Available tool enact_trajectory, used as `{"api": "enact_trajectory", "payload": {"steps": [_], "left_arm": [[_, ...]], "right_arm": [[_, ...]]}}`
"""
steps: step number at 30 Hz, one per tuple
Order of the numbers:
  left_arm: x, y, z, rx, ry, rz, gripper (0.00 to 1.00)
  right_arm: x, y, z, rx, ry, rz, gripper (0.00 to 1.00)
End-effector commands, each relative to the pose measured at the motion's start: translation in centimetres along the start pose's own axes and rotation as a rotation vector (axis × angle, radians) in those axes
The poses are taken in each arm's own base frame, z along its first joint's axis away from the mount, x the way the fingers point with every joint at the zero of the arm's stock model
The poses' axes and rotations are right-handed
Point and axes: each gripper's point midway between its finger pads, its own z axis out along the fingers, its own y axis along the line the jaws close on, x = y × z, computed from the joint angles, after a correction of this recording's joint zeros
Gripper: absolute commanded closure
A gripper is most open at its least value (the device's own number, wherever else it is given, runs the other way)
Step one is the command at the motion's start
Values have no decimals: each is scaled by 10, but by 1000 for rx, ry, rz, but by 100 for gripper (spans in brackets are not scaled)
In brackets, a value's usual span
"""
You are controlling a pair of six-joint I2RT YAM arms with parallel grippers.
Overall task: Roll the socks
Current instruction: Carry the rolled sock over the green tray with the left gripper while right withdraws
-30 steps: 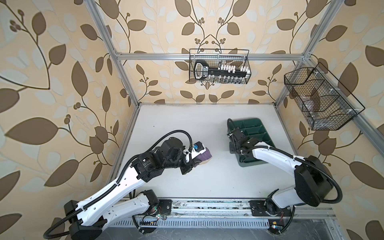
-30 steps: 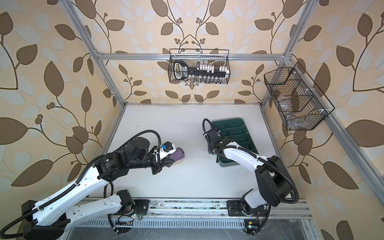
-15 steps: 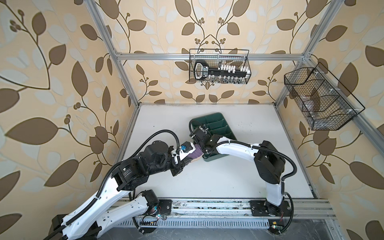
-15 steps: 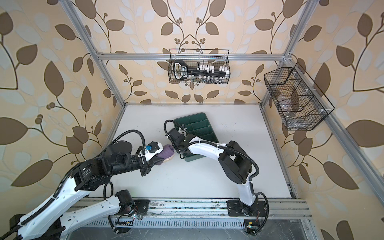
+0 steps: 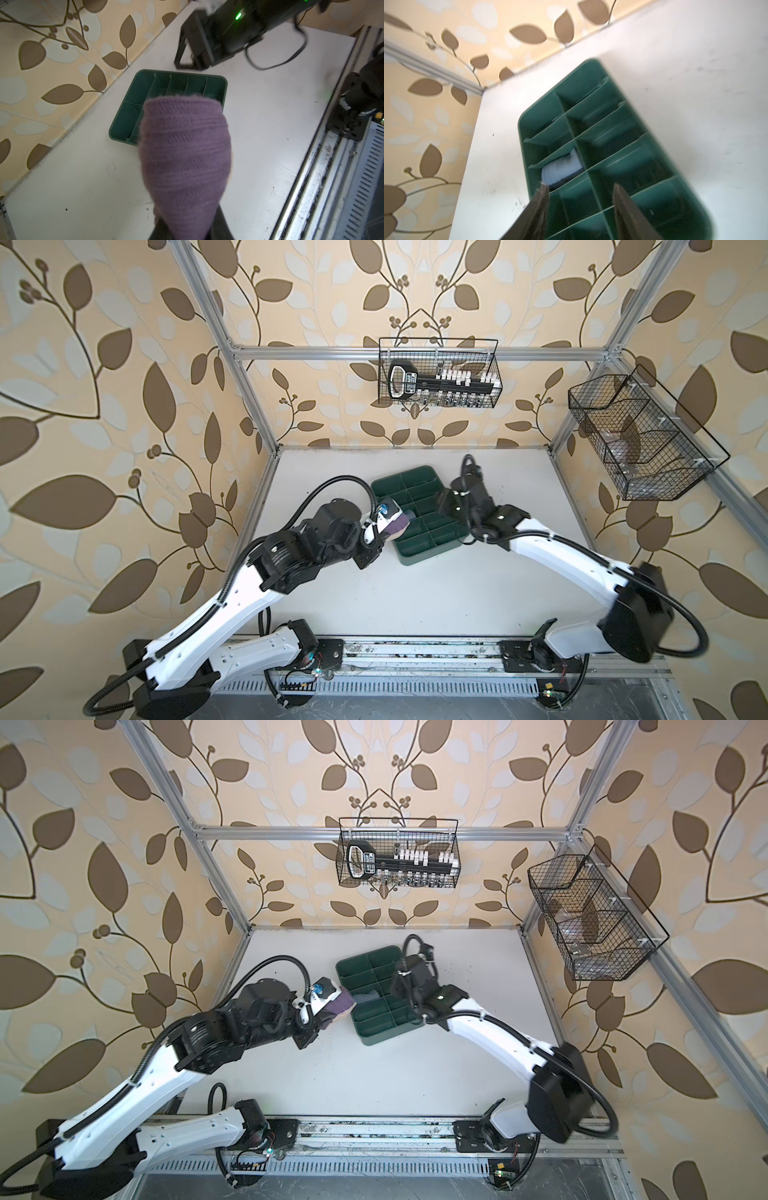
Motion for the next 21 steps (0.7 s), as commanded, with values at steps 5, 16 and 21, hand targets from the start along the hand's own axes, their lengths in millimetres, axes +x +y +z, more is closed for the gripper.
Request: {"api": "enact_trajectory", "payload": {"steps": [5,16,21], "left_arm": [[2,44,93,-183,222,-67,100],[26,25,198,-112,370,-113,100],[51,15,216,-72,449,-100,100]], "right_arm": [[-11,-118,-61,180,-84,-46,48],[-5,-155,-81,154,-93,-17,47],[0,-152,-72,126,-73,-19,47]]}}
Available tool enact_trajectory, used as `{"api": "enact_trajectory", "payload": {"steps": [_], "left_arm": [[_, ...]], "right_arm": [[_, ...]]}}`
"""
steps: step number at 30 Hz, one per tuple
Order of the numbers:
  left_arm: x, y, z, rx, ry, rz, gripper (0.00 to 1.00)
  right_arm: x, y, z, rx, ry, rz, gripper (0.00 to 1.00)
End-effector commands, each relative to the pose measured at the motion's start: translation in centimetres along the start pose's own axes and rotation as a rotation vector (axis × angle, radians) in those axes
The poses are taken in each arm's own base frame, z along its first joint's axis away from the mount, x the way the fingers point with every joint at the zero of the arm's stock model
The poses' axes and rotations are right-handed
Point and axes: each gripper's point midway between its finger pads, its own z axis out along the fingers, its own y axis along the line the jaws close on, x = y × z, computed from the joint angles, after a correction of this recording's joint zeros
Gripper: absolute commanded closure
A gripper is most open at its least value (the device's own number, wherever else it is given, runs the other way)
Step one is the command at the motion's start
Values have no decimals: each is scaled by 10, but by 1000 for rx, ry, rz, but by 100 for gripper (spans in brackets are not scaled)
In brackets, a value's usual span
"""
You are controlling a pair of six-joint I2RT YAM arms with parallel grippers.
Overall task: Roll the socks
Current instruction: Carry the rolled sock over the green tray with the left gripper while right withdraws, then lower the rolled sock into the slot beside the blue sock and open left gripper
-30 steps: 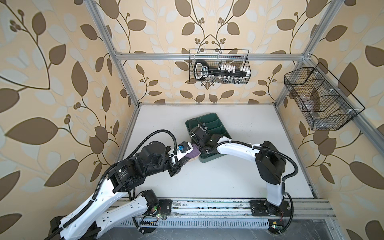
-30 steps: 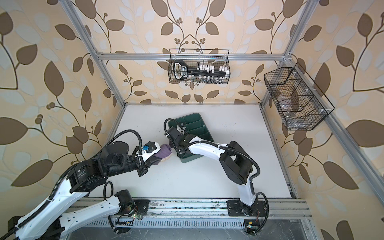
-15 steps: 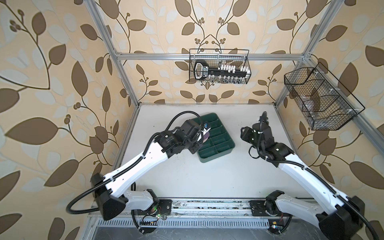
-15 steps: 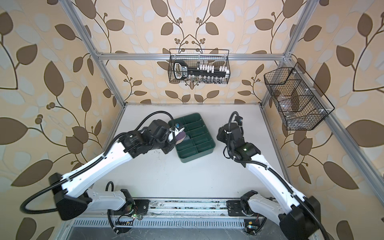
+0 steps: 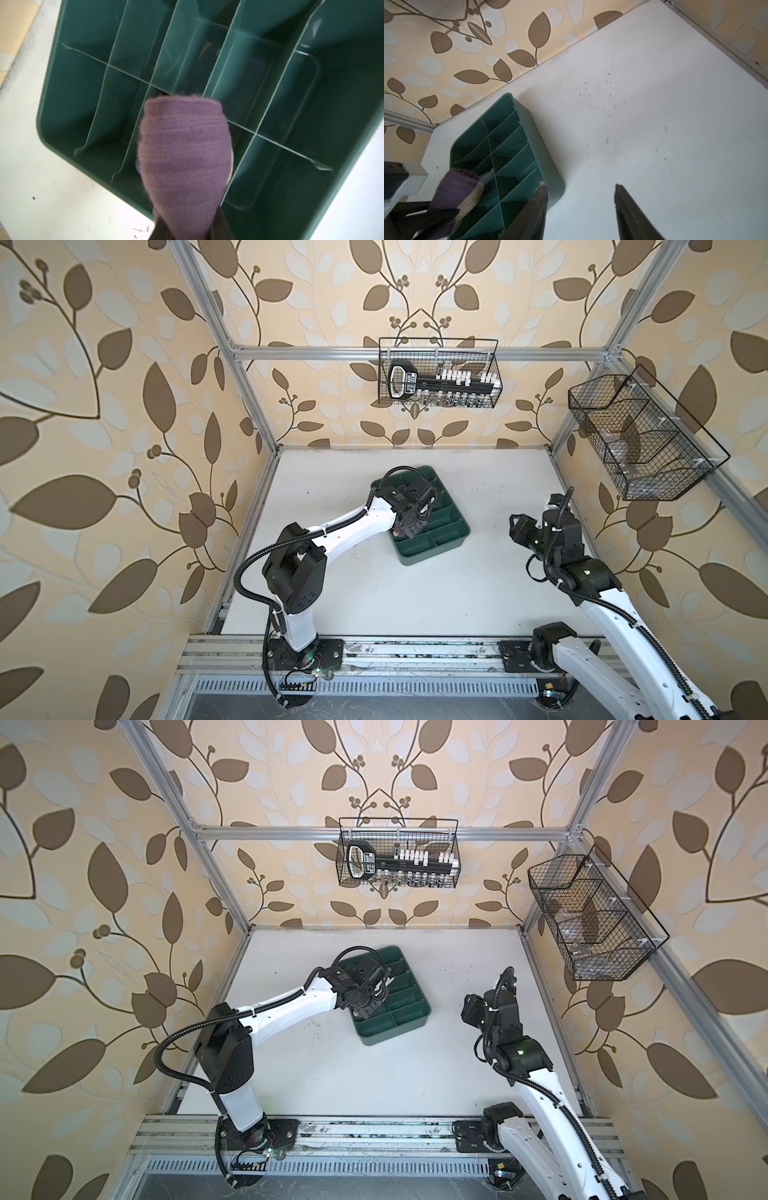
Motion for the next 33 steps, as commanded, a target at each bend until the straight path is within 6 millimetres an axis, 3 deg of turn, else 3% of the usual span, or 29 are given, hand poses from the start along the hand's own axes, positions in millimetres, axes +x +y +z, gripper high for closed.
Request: {"api": "enact_trajectory", "payload": {"steps": [1,9,17,22,33], "left_arm": [[-1,-10,12,38,8,-11,100],[10,-27,26,121,41,26,100],[52,-30,26,168,199,87,100],[67,-29,26,178,280,117,100],[81,-34,70,224,430,110,100]], "right_arm": [[9,4,7,-33,34,-23,47],[22,4,18,-45,73,-24,47],[25,0,19,-33,80,-49,47],[24,0,19,-36,78,-52,47],[27,-2,17,-34,85,-60,46]]}}
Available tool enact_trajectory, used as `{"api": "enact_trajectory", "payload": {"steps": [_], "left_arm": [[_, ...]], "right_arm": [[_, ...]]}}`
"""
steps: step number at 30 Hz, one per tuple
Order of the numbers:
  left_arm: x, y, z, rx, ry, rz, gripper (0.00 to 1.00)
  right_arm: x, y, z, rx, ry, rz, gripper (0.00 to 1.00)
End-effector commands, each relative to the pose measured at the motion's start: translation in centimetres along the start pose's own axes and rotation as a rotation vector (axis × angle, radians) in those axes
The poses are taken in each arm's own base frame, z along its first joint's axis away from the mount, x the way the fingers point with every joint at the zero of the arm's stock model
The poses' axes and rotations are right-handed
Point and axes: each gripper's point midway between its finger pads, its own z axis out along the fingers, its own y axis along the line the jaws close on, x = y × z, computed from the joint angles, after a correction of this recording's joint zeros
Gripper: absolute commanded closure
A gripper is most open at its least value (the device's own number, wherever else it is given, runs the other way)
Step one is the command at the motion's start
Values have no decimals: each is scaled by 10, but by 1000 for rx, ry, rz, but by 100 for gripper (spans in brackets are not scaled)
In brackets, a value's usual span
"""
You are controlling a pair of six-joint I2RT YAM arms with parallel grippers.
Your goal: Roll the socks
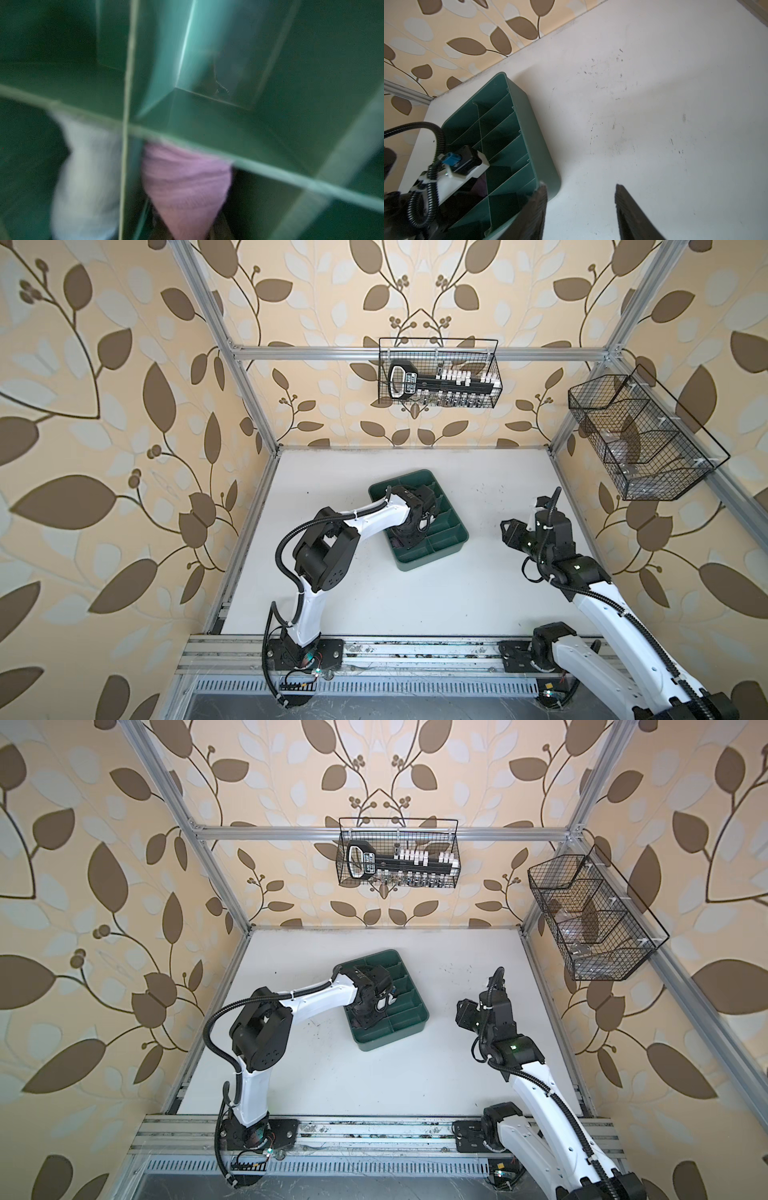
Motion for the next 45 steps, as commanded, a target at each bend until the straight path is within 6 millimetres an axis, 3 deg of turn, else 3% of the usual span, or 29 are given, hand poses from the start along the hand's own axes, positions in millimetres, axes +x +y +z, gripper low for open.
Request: {"api": "enact_trajectory", "payload": {"steps": [1,6,10,13,20,23,27,29,31,33,36,40,42,45], "left_arm": [[19,-12,13,64,110,5,100],[16,-10,14,54,103,-6,100],[6,-10,-13,52,17,1,64],[3,-9,-38,50,-37,29,49],[7,-3,-89,10,-121,69,37],[7,6,-128,-47,-215,48,36],[13,42,-210,-240,-515,-109,33],[30,60,-255,-355,-752,-232,22],[53,70,-282,-444,-992,-319,2],[88,84,-298,-551,-1200,-446,1],[136,113,-283,-705,-1244,-632,1],[179,160,-206,-801,-1027,-822,1],[201,186,-174,-787,-945,-987,1],[218,216,-134,-801,-869,-1125,1]], "right_arm": [[5,-4,-1,4,4,-10,46],[3,-7,-4,17,-3,-21,47],[-3,-6,-8,17,-22,-33,46],[-6,-2,-10,-3,-24,-68,41],[-18,12,-17,-67,-35,-181,17],[-32,13,-23,-58,-75,-200,13],[-58,12,-29,-31,-210,-229,14],[-72,8,-31,-12,-344,-255,12],[-77,6,-31,-8,-490,-349,12],[-79,-6,-31,54,-623,-423,12],[-78,-32,-21,169,-659,-413,12],[-58,-50,8,197,-579,-359,11],[-46,-60,22,226,-553,-361,10],[-34,-72,30,262,-562,-354,10]]}}
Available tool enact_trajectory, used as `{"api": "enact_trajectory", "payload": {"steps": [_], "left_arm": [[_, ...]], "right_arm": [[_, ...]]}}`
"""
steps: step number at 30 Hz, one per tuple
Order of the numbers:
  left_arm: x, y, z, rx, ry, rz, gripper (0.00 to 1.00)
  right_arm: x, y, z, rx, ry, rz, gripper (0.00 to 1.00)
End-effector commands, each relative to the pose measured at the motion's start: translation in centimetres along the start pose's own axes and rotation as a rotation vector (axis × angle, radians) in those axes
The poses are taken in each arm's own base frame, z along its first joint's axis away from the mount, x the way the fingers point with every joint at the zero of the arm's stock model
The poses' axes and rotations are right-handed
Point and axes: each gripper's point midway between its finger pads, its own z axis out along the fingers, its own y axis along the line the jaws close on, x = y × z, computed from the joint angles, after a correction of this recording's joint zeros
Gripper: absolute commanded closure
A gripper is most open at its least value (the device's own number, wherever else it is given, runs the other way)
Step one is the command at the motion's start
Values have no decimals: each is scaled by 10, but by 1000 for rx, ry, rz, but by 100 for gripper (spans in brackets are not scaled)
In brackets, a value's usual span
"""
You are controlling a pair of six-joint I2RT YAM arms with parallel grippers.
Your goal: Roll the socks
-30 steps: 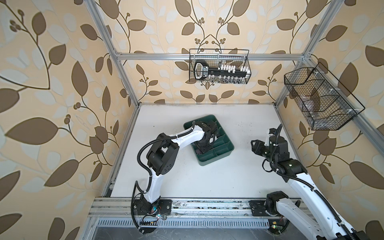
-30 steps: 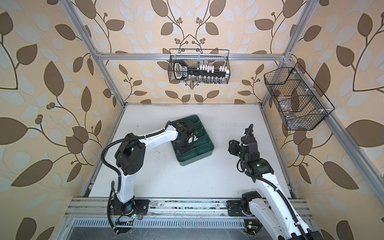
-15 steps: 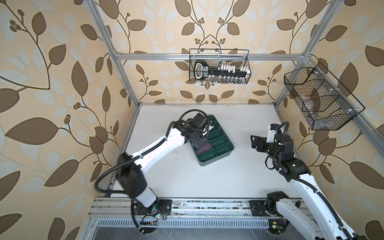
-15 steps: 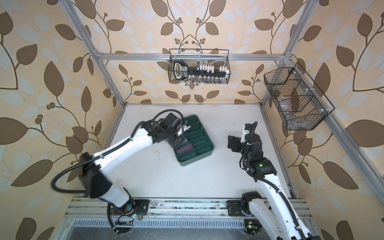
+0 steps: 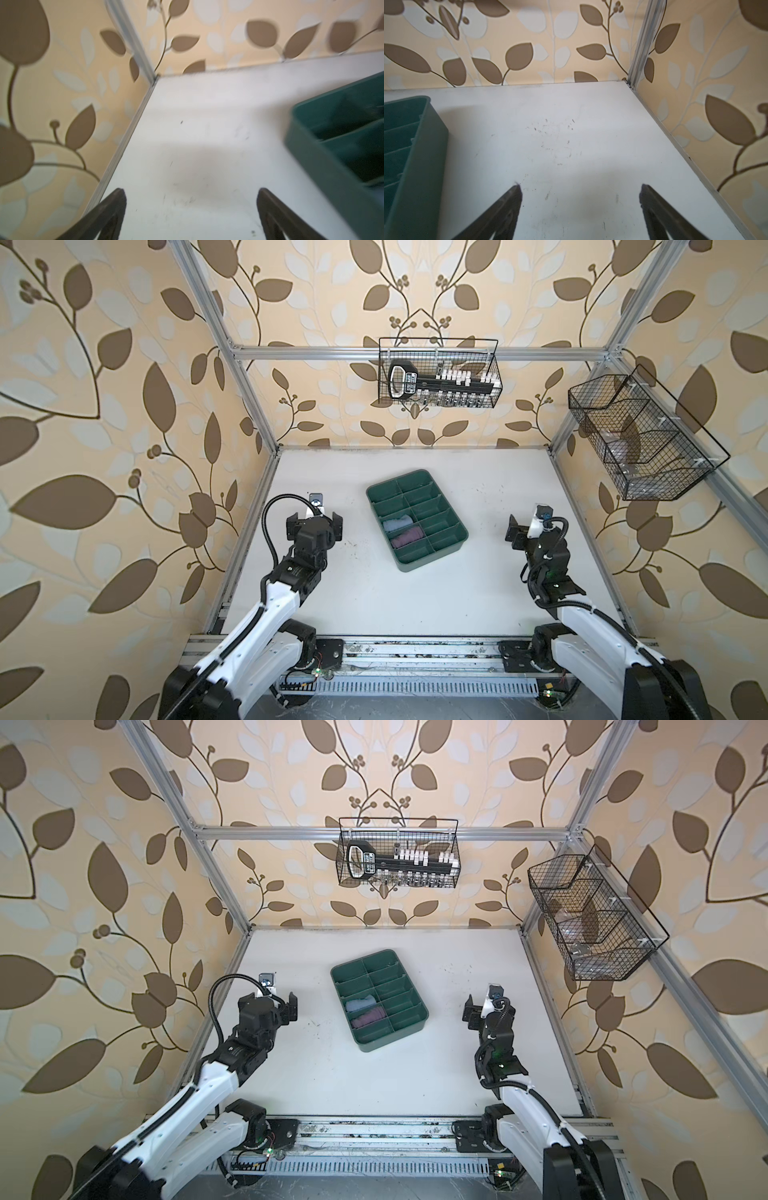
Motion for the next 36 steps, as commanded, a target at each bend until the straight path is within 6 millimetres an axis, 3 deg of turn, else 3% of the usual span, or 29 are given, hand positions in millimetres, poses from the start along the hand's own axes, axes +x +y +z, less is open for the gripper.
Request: {"api": "enact_trajectory", "payload": {"steps": [1,6,9,11,12,15,36], "left_arm": [[-8,18,29,-80,-45,-203,1],[19,-9,77,2,-11,-123,1],[30,-19,88,46,-41,-108,1],[36,-17,93,68,21,-132,1],[43,-17,94,112,26,-156,1],[44,-18,97,130,-2,-168,1],[44,-17,94,136,3,-171,1]], "right_arm": [[-8,-12,0,66,-109,11,9],[-3,1,10,5,-101,0,7],[5,14,12,-77,-115,-12,6],[17,30,17,-157,-96,-53,0],[15,38,21,-199,-115,-72,0],[18,30,36,-187,-47,-17,0],[21,27,35,-187,-23,-15,0]]}}
